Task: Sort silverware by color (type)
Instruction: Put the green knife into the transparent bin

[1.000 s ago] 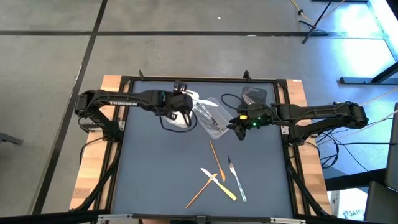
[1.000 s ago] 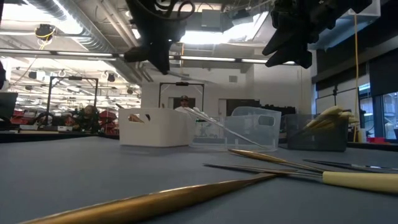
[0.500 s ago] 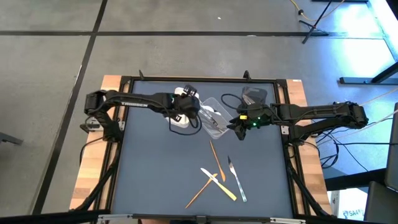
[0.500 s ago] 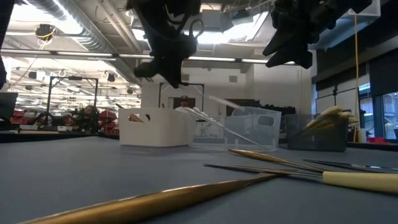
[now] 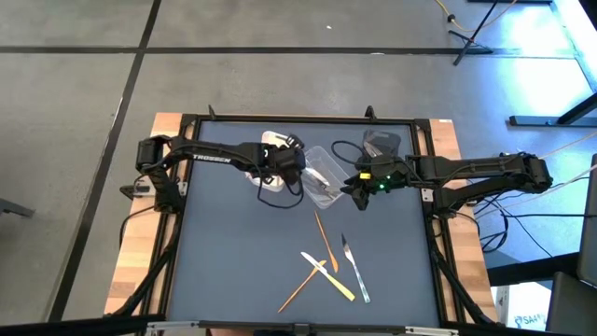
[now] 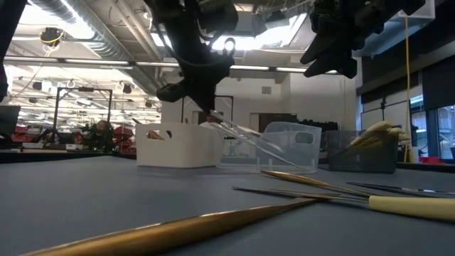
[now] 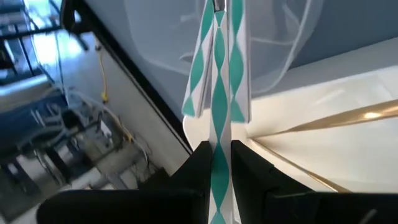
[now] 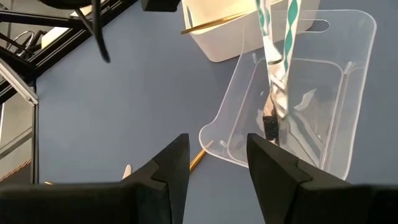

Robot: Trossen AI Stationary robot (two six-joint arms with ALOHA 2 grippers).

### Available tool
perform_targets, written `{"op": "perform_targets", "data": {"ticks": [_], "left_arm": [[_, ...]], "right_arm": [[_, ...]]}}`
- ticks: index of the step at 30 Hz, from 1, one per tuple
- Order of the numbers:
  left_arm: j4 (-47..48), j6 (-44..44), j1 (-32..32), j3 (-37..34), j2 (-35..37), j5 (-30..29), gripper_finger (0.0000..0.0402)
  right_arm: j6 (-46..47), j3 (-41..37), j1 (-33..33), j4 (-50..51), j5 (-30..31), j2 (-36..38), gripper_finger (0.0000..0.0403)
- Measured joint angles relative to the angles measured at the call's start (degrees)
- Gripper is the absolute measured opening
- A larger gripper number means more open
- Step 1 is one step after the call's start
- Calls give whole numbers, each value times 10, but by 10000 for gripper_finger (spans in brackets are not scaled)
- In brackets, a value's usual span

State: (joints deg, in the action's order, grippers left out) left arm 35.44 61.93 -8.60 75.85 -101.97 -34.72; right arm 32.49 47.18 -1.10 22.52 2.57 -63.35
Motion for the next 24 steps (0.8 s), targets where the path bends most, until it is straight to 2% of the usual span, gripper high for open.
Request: {"op": "perform_targets", "data": {"ticks": [14,24], "left_arm": [[-14,61,0,0,-11,75,39],[-33,60,0,0,-11,96,43]], "right_arm": [[0,0,0,0,0,0,147],[-1,0,0,0,0,0,147]]}}
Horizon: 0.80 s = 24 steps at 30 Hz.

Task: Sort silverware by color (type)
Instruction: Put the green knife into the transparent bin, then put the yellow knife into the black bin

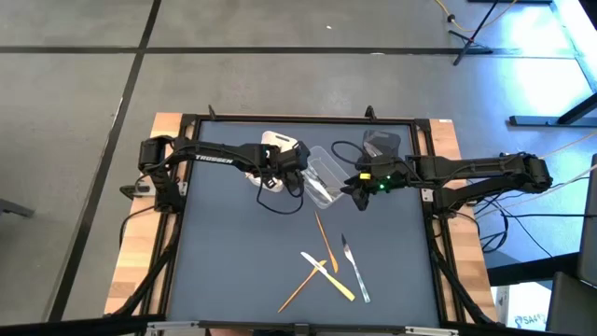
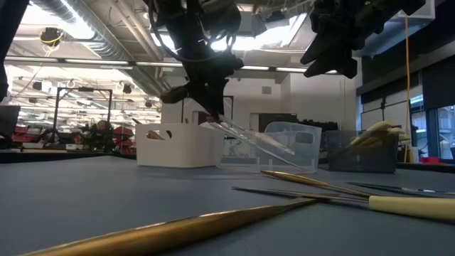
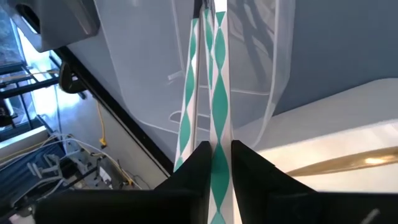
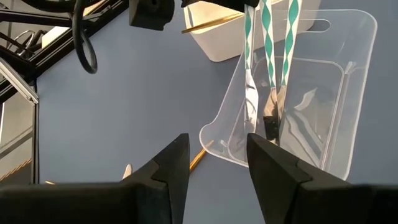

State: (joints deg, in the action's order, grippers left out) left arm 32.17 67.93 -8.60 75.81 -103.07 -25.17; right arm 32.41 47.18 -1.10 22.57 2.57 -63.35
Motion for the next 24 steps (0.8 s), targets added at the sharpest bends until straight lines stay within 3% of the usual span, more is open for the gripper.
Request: {"op": "perform_targets", "data": {"ticks": [11,24], "left_arm": [[-3,-4,0,0,0,57,74],[-4,-5,0,0,0,58,75]], "right_arm": [[-14,0,0,0,0,0,147],[-14,0,0,0,0,0,147]]}}
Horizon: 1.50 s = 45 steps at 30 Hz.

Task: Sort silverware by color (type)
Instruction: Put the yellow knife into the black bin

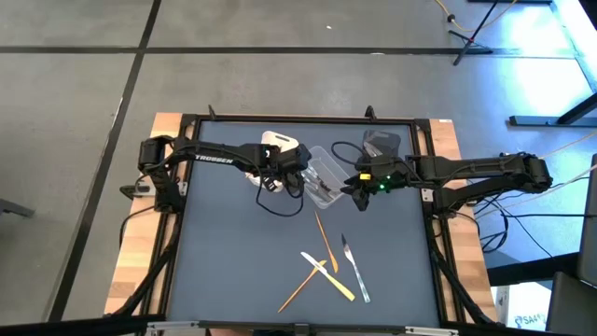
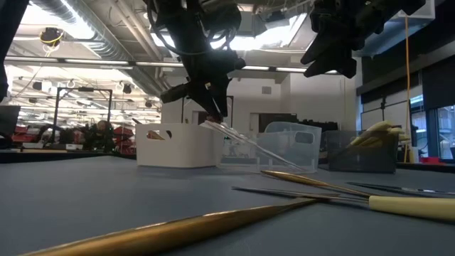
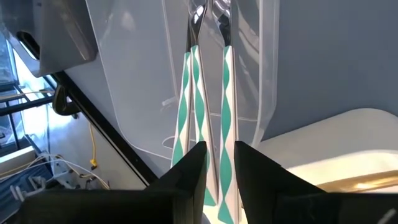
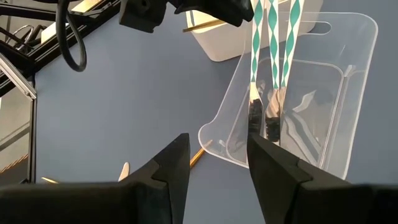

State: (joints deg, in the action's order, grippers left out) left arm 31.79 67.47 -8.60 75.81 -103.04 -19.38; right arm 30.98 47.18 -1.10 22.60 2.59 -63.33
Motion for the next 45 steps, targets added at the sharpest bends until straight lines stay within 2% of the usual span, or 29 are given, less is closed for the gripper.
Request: {"op": "perform_targets", "data": {"ticks": [13,26,38,45], "left_arm": [[-7,0,7,0,0,-1,76],[-45,-2,66,0,0,-30,76],[-59,-99,114,0,0,-31,76],[-47,-170,133,1,27,-26,76]], "right_arm": [[0,0,0,0,0,0,147],[0,0,0,0,0,0,147],[0,0,0,0,0,0,147],[0,0,0,-1,-2,0,147]]}}
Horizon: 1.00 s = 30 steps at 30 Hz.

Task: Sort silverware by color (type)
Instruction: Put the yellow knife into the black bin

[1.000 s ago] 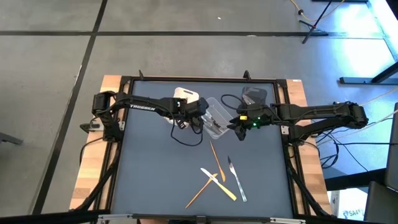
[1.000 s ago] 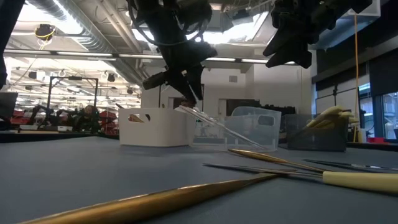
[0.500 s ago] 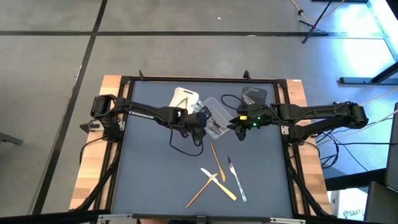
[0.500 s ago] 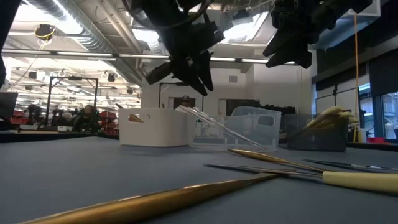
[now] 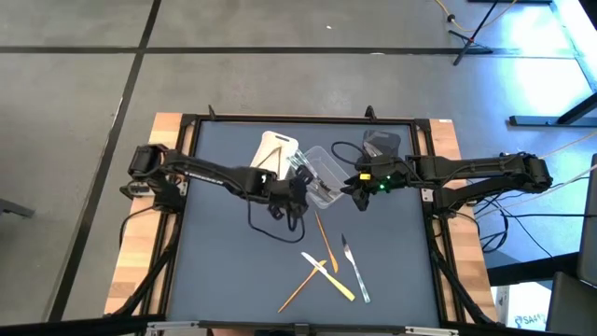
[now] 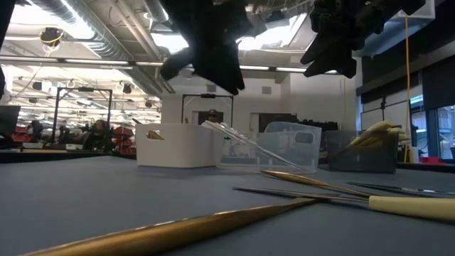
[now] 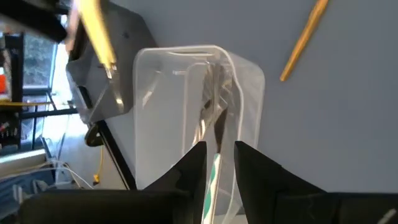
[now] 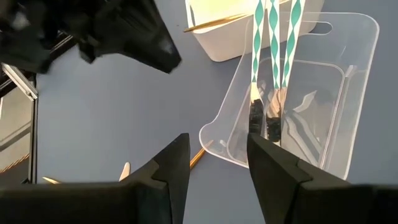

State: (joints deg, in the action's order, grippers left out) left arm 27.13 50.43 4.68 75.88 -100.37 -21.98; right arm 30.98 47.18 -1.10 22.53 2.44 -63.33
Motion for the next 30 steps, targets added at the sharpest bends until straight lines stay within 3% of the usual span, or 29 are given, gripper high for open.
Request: {"op": "perform_targets", "data": {"ticks": [12,20,30], "left_arm": [[106,-124,1,0,86,18,76],[206,-208,1,0,149,22,76],[295,-318,1,0,203,66,76]], "right_arm": [[7,0,14,-22,-1,0,147],[7,0,78,-91,7,0,147],[47,0,178,-95,73,0,147]]}}
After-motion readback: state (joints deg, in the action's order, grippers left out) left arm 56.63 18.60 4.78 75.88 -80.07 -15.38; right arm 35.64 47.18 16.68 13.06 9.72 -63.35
